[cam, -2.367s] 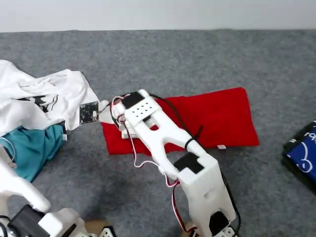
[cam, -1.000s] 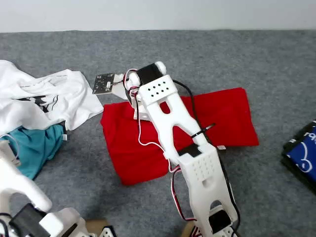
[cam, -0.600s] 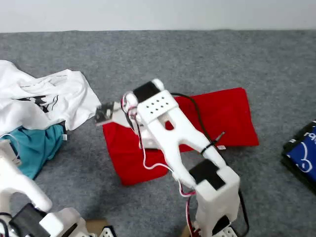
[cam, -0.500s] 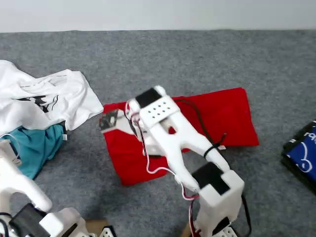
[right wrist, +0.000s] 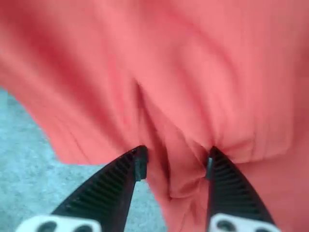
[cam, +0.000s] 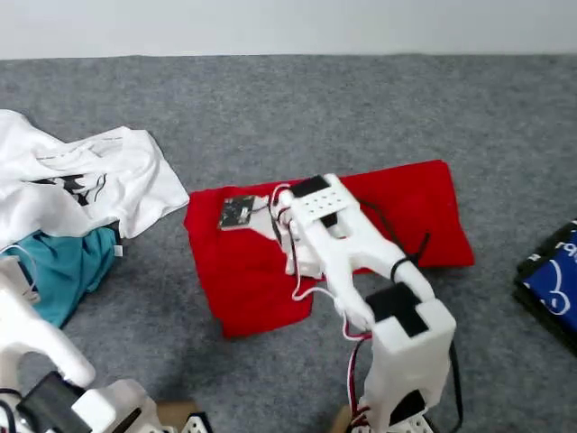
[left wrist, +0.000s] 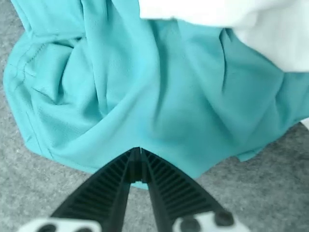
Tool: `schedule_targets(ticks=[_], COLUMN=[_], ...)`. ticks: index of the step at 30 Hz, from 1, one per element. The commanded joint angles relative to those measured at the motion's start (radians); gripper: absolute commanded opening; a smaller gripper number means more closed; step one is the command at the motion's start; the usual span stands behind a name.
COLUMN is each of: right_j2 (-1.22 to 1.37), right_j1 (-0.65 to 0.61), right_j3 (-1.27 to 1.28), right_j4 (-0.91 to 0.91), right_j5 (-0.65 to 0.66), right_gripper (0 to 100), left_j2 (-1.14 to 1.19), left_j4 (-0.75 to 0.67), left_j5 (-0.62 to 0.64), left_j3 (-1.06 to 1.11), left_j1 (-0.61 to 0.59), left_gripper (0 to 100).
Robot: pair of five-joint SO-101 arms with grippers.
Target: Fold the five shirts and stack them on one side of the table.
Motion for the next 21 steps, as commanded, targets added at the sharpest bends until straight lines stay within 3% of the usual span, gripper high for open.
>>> schedule_targets(ticks=[1, 11, 21], right_j2=[0.042, -0.028, -0.209], right_j1=[0.039, -0.013, -0.136], right_j3=[-0.106, -0.115, -0.117], right_j4=[0.073, 0.216, 0.217], right_j5=[0.009, 0.008, -0.031], right_gripper=[20.5, 20.5, 20.5], left_j2=[-0.034, -0.035, -0.043], left_j4=[-0.018, -0.063, -0.063], left_j5=[-0.009, -0.005, -0.008], left_j3=[0.001, 0.038, 0.033], left_j1=[0.003, 0.006, 0.006], left_gripper=[0, 0, 0])
